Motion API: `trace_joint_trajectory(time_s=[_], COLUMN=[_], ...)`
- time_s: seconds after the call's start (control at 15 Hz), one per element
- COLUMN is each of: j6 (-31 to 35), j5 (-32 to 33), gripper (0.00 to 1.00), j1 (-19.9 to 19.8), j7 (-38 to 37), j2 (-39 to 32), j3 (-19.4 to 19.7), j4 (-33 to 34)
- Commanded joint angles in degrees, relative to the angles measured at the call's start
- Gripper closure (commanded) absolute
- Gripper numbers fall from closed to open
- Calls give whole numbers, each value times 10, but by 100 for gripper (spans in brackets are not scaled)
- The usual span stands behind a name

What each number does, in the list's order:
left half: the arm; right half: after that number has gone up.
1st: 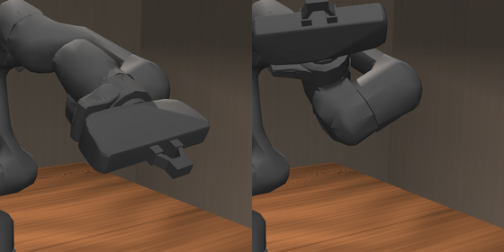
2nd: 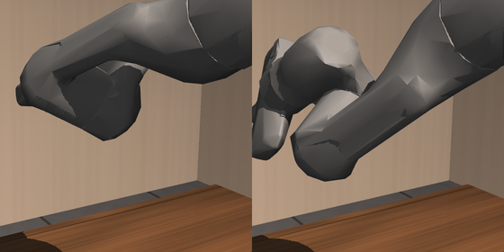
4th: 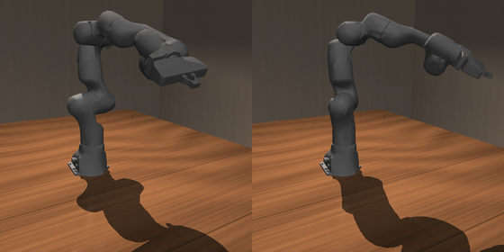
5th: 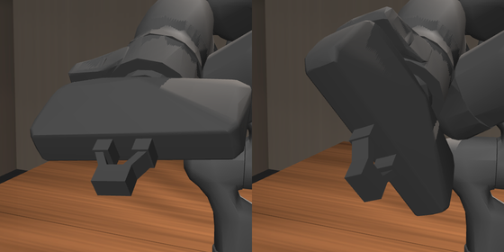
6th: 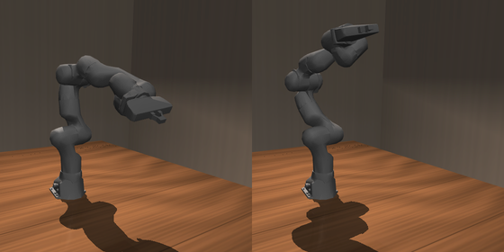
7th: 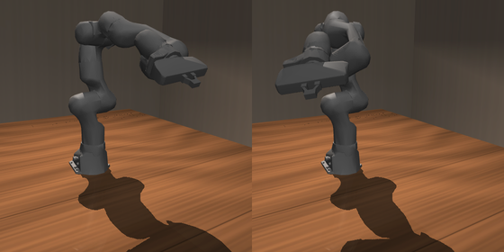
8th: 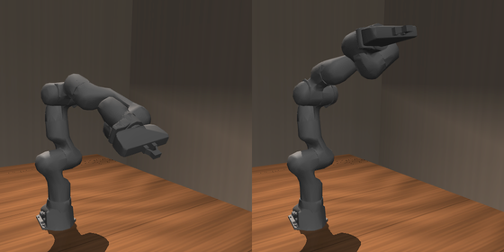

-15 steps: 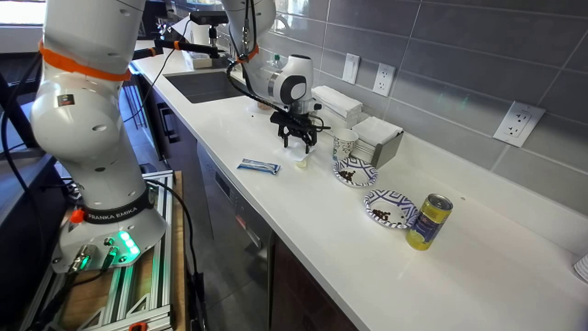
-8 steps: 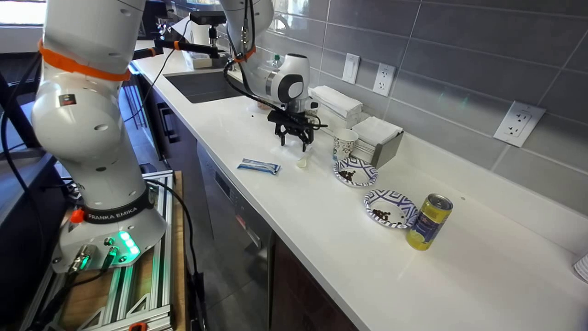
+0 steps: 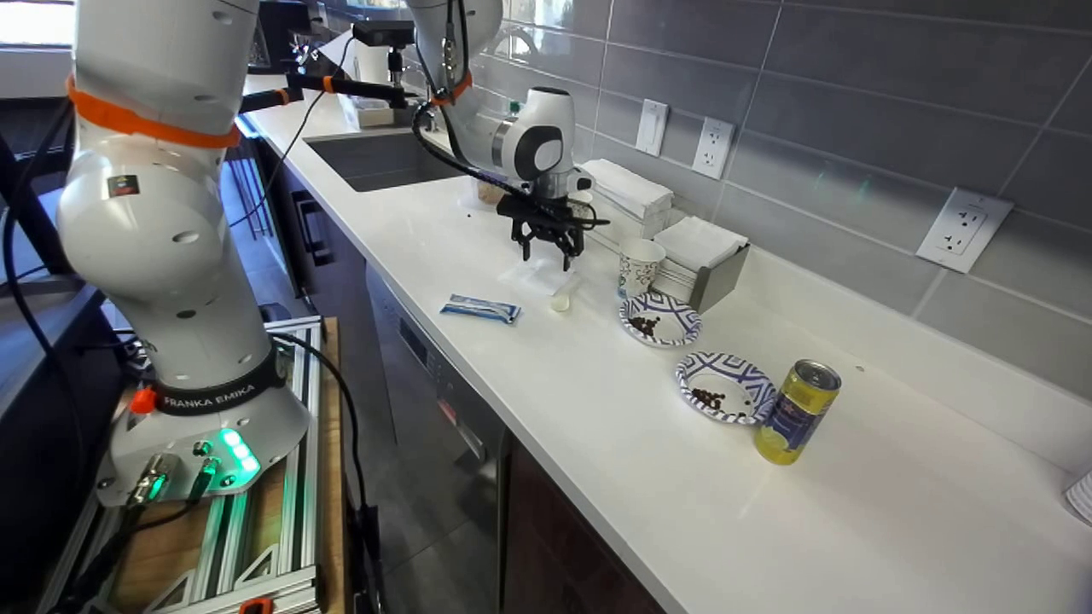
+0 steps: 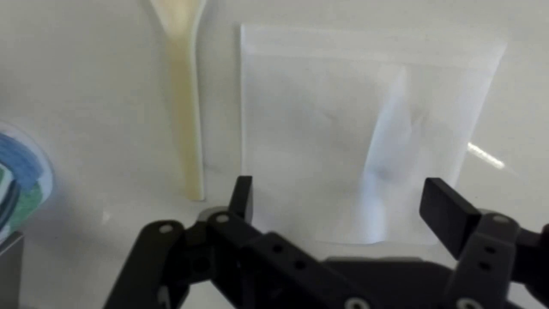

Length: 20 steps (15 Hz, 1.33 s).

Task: Put one paper towel on the counter, then place the white spoon on it

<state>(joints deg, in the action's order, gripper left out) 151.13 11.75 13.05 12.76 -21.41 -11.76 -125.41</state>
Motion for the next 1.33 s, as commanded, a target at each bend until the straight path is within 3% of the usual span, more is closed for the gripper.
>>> trace_joint_trajectory(time_s=[0.0,0.13,0.33,0.67,0.8,1.07,1.27], j6=[-24,-26,-4,20,31,41,43], j5=[-6,-12,-16,-12,-16,-26,-35], gripper=[0,0,32,62,67,57,60], j1=[-25,-39,-62,-81,-85,-90,-92], j7=[14,22,38,62,70,86,96], j2=[51,56,51,32,25,14,10], j3=[6,10,17,21,17,8,3], j4=[-29,-34,-42,-44,-44,-44,-43])
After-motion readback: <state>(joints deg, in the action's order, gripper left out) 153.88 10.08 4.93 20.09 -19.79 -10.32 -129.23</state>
